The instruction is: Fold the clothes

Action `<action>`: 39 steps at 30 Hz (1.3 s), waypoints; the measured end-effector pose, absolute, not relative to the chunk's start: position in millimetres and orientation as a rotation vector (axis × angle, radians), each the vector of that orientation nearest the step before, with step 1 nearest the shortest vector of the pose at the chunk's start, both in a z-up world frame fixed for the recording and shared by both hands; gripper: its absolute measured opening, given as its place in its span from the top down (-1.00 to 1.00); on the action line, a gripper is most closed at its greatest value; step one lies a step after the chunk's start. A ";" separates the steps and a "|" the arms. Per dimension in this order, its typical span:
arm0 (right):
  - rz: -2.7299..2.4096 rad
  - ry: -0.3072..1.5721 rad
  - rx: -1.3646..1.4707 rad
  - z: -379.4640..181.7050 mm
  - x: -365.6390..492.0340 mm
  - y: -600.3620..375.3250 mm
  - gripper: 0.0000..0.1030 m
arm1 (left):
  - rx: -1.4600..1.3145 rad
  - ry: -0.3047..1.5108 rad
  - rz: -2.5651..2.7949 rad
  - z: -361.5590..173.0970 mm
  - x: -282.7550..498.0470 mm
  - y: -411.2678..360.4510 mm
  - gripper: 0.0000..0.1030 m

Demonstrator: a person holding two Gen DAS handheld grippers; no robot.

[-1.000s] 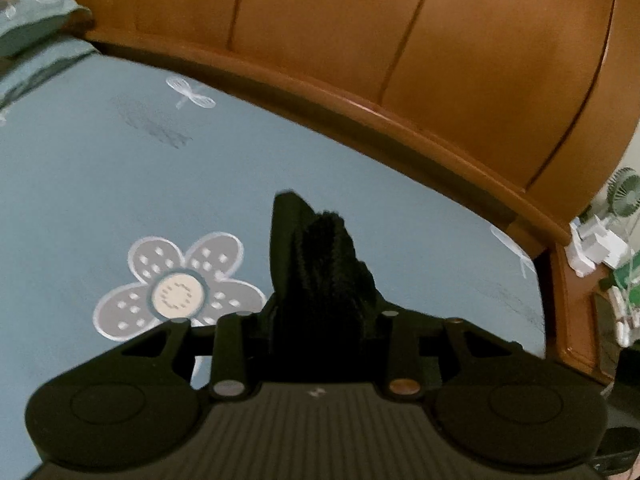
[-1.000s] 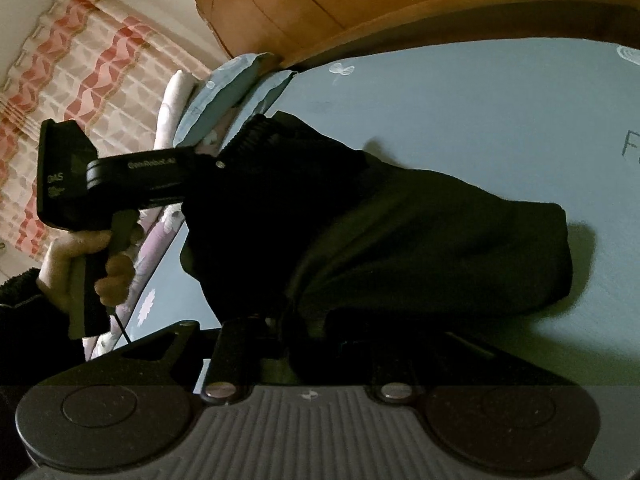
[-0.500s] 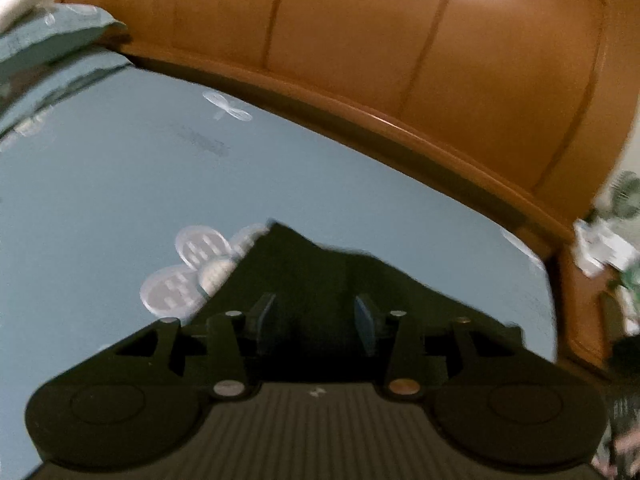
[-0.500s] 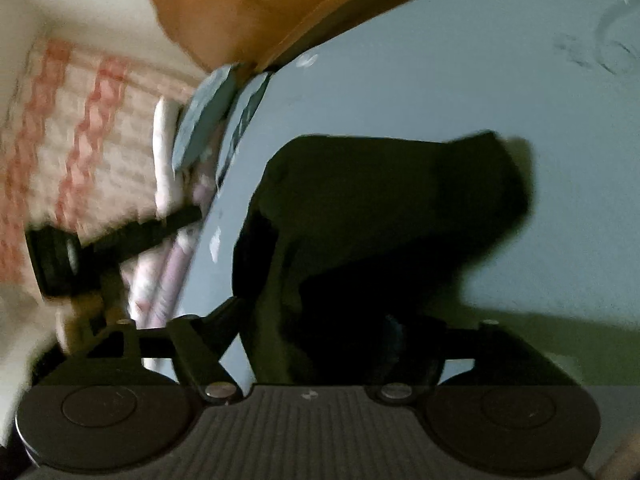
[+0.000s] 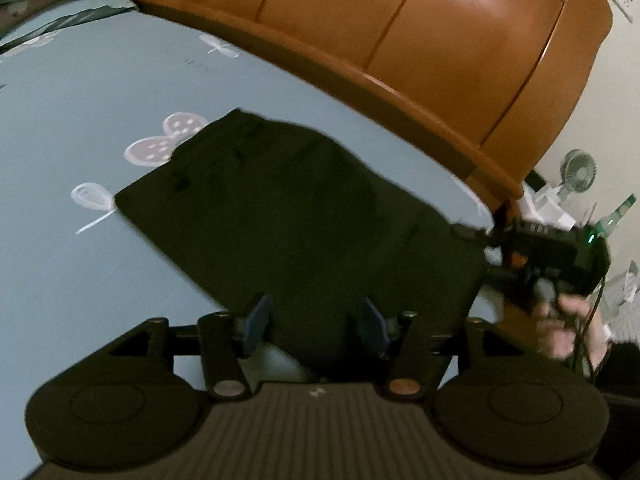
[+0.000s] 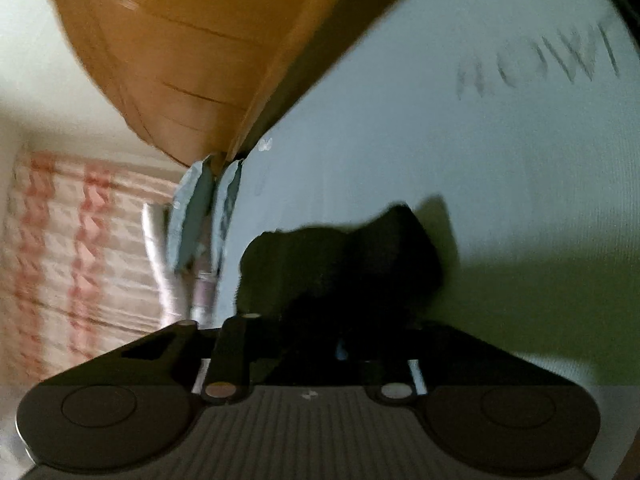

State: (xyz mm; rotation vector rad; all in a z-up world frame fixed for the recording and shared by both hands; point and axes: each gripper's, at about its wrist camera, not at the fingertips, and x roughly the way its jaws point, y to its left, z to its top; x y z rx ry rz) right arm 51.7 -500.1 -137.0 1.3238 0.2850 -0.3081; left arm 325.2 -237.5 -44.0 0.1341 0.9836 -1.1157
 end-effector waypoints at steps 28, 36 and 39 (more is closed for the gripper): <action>-0.249 0.618 0.333 -51.0 136.1 -429.6 0.14 | 0.311 0.855 -1.086 -52.9 362.4 -313.2 -0.03; -0.219 0.771 0.201 -77.5 181.8 -432.5 0.10 | 0.288 0.922 -0.986 -73.8 384.7 -299.8 -0.06; -0.237 0.767 0.191 -63.7 176.7 -432.5 0.10 | 0.293 0.907 -0.997 -63.7 379.9 -297.3 -0.04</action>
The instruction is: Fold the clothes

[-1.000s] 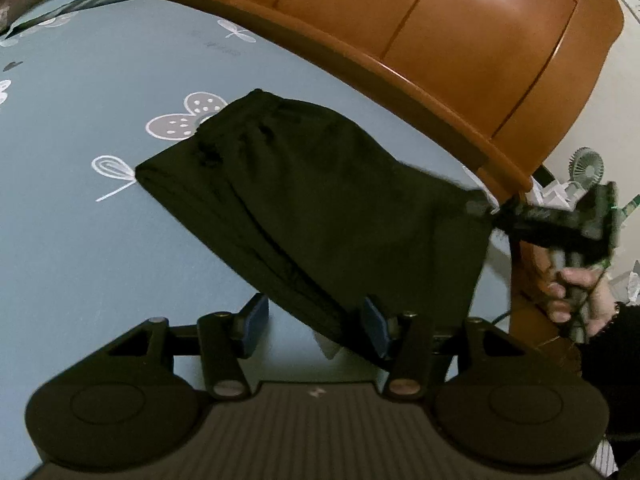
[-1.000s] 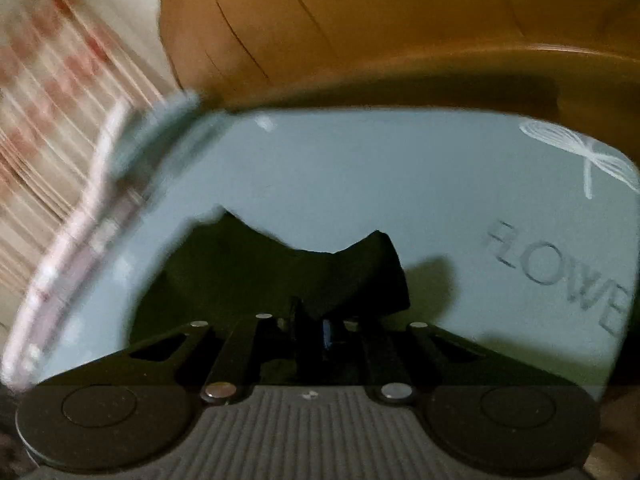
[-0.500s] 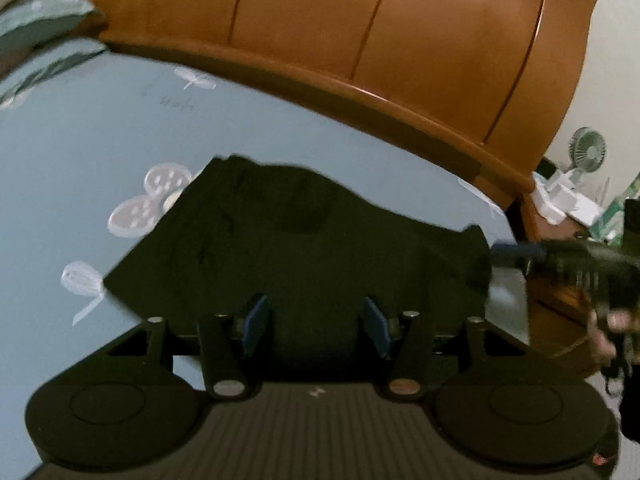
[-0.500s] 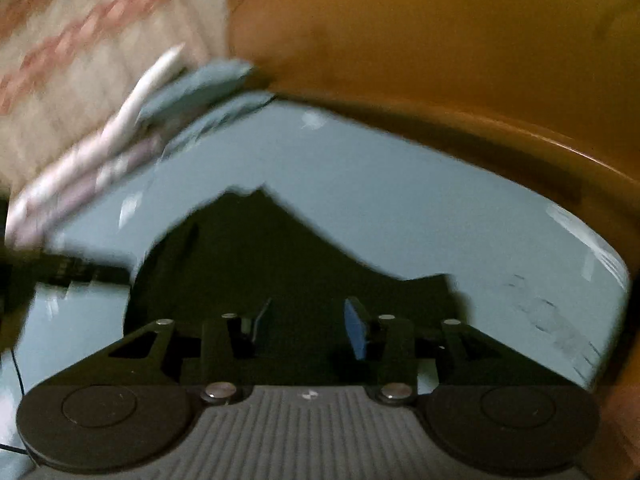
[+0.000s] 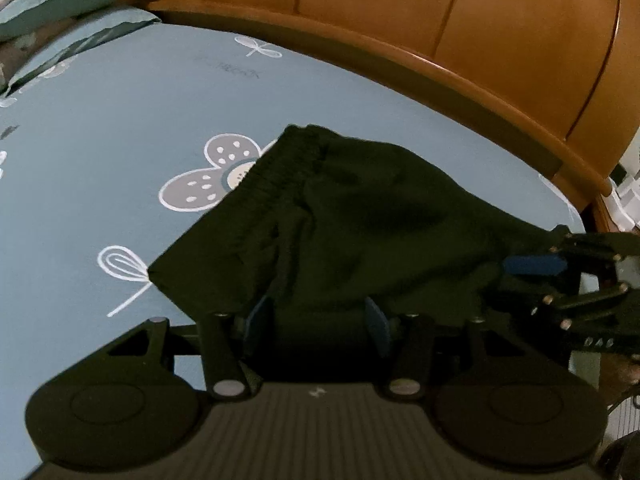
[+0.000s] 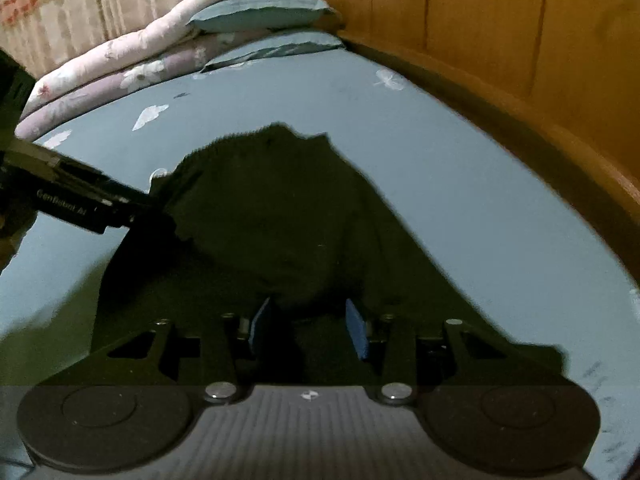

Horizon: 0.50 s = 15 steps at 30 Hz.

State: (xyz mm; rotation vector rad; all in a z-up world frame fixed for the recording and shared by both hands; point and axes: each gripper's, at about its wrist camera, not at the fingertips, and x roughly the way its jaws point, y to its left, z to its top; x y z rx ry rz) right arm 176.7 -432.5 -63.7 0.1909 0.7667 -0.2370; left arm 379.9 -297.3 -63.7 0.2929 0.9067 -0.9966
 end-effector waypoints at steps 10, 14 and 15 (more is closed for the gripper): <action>-0.060 0.788 0.152 -68.4 180.0 -390.0 -0.10 | 0.281 0.913 -1.069 -58.2 362.2 -293.7 -0.04; -0.049 0.792 0.157 -54.2 173.8 -394.6 -0.12 | 0.291 0.936 -1.096 -56.5 358.3 -283.9 -0.02; -0.054 0.764 0.159 -45.8 168.4 -399.9 -0.12 | 0.308 0.928 -1.124 -53.9 355.2 -282.7 -0.01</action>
